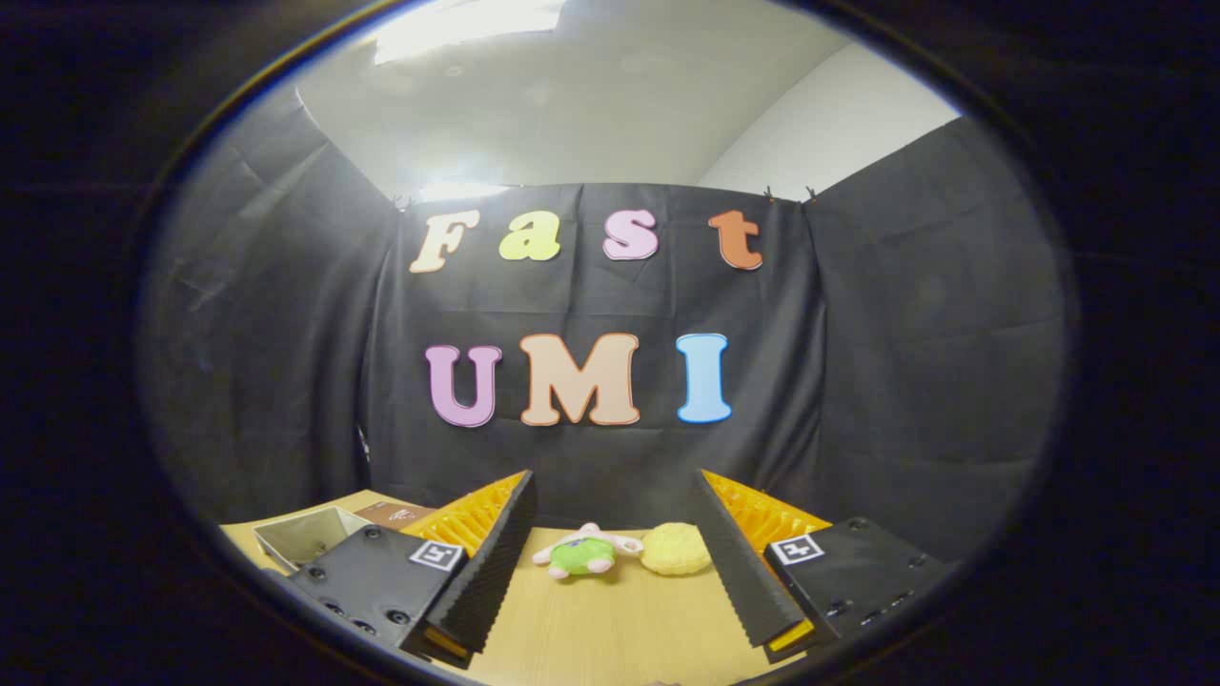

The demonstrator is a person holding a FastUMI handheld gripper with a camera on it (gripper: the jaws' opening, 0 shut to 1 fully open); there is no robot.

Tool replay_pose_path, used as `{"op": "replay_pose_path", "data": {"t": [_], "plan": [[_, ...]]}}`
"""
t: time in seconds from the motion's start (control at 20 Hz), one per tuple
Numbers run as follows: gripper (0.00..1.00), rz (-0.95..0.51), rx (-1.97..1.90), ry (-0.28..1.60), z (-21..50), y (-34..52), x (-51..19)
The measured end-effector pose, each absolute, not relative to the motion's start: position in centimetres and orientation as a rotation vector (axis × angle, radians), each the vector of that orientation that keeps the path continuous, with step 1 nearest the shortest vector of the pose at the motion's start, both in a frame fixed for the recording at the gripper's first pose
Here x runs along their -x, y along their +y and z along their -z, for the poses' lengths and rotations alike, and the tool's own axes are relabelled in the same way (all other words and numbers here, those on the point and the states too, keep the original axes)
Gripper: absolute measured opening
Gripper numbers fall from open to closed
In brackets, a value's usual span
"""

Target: Open the storage box then place both shoes into the box .Put the left shoe in first, then the right shoe, with the right side of both shoes facing outward in a uniform manner.

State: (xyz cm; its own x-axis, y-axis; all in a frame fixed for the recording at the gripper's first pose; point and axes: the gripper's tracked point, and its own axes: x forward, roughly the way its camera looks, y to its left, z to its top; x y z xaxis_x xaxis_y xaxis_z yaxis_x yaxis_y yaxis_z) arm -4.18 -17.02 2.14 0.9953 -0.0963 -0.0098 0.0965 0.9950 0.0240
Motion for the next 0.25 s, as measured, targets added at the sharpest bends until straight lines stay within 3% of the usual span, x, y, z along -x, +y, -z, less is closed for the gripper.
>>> {"op": "replay_pose_path", "data": {"t": [0.25], "plan": [[1.00, 0.103, -0.014, -0.002, -2.42, -17.06, 4.36]]}}
